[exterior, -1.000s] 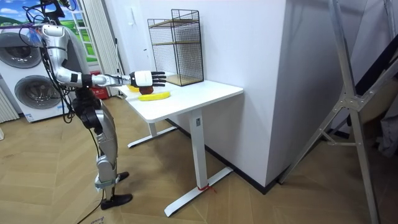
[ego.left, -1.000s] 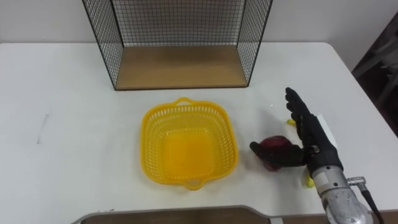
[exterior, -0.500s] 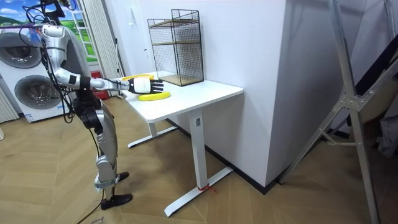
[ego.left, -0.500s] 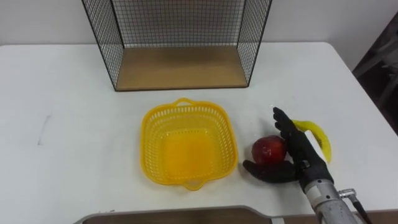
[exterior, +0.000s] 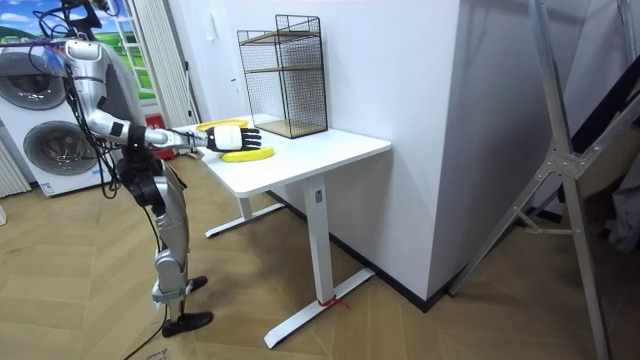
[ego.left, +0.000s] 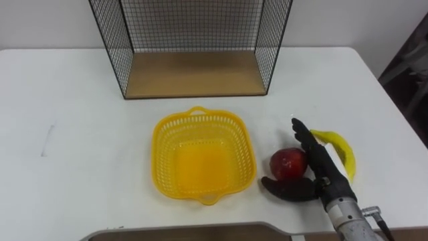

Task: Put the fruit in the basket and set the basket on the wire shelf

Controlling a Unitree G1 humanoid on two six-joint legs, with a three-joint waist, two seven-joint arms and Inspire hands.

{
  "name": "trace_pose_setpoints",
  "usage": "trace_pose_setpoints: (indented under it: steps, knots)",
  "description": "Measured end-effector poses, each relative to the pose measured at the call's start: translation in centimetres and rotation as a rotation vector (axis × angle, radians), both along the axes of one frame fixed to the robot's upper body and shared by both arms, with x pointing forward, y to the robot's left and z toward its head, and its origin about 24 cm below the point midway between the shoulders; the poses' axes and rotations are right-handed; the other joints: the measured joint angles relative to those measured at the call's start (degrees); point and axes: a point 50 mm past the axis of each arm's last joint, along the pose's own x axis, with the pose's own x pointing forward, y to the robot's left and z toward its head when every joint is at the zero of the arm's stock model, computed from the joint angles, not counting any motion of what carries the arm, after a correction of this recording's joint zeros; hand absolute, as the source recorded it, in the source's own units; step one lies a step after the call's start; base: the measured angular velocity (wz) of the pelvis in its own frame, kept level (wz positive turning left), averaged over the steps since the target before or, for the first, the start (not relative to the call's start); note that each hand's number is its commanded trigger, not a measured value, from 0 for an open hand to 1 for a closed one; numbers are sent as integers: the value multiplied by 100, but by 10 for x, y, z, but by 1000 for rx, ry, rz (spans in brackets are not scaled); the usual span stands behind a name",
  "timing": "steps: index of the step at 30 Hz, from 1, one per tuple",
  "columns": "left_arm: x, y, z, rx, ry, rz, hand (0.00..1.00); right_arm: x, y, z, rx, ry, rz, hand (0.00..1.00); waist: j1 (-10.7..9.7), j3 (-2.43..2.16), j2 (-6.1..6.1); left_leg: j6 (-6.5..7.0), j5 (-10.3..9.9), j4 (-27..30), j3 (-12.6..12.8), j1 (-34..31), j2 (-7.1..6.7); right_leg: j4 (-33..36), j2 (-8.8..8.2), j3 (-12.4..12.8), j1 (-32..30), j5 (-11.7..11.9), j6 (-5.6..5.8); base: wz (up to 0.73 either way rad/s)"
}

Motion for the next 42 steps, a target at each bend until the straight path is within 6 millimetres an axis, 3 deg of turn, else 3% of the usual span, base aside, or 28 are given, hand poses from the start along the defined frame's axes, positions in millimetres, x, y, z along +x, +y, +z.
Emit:
trace_pose_setpoints:
  steps: [8,16,32,34,39,42]
  knots:
    - [3,0,1,1,-16,-4,0,4,-10,-1,-26,-14,-82,100,10,-38,-53,5,-17,37,3,-3,3,0,3,2,17,0,1,0]
    - [3,0,1,-1,-16,-3,0,4,-7,-2,-2,-20,-102,100,2,-37,-58,2,-45,58,0,-3,9,-6,10,17,22,0,1,0]
    - [0,-1,0,5,3,-8,0,8,-6,2,245,-6,-165,100,26,-34,-59,-10,-83,79,30,-50,36,3,38,93,-51,1,0,-1]
    - [-2,-1,0,7,8,-13,0,9,1,7,267,-2,-120,100,46,-43,-31,-15,-86,82,111,-95,62,28,57,162,-98,11,-15,-14]
    - [-7,-4,-3,-3,44,-21,0,14,22,18,309,-9,16,100,51,-3,19,-29,-92,92,141,-115,94,30,84,167,-112,37,-30,-3]
    - [-10,-10,-6,-21,63,-25,0,18,37,35,324,-72,106,100,74,24,58,-29,-93,86,137,-116,90,33,81,136,-121,37,-30,0]
